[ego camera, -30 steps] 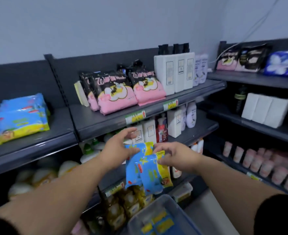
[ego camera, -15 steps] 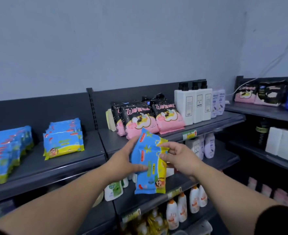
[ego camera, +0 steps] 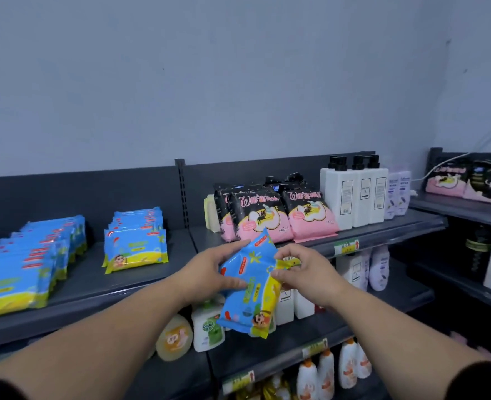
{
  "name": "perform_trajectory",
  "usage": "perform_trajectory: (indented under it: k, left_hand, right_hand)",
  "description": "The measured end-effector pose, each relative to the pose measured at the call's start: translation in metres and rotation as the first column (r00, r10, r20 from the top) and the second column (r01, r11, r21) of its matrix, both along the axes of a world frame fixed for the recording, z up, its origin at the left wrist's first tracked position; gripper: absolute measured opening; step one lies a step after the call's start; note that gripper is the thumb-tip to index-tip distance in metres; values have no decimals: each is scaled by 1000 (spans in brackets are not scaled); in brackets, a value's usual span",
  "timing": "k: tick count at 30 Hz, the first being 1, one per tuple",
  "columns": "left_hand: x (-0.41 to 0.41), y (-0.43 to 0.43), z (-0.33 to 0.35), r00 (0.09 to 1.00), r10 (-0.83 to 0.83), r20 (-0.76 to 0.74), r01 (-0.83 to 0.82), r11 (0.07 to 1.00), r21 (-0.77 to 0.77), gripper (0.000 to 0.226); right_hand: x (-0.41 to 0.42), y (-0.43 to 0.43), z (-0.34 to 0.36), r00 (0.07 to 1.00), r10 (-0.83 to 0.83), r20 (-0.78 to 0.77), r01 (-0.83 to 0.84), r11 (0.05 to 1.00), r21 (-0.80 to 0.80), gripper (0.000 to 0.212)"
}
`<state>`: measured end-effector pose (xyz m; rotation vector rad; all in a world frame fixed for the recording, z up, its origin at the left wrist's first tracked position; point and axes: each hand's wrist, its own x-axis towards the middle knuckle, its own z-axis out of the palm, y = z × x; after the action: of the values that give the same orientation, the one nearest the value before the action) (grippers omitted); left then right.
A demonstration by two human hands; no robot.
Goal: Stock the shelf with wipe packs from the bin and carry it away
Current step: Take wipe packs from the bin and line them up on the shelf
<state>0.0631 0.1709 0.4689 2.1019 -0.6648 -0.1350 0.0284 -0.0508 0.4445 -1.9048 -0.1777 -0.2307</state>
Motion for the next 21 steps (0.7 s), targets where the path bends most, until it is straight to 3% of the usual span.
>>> perform_trajectory:
  k: [4,8,12,21]
  left_hand:
    - [2,17,5,999,46,3,-45,995,-93,66]
    - [8,44,16,983,152,103,-132,976,-173,51]
    - [22,79,24,968,208,138,-189,972,-138,38]
    - [73,176,37,885,411,219,-411,910,-48,32]
  right_hand:
    - [8,17,1,1000,9,19,-11,993,117,16]
    - [25,41,4,1000,22,-6,-20,968,252,13]
    - [47,71,7,998,49,-26,-37,935,353,9]
    - [107,137,24,999,-33,-37,47,848,527,14]
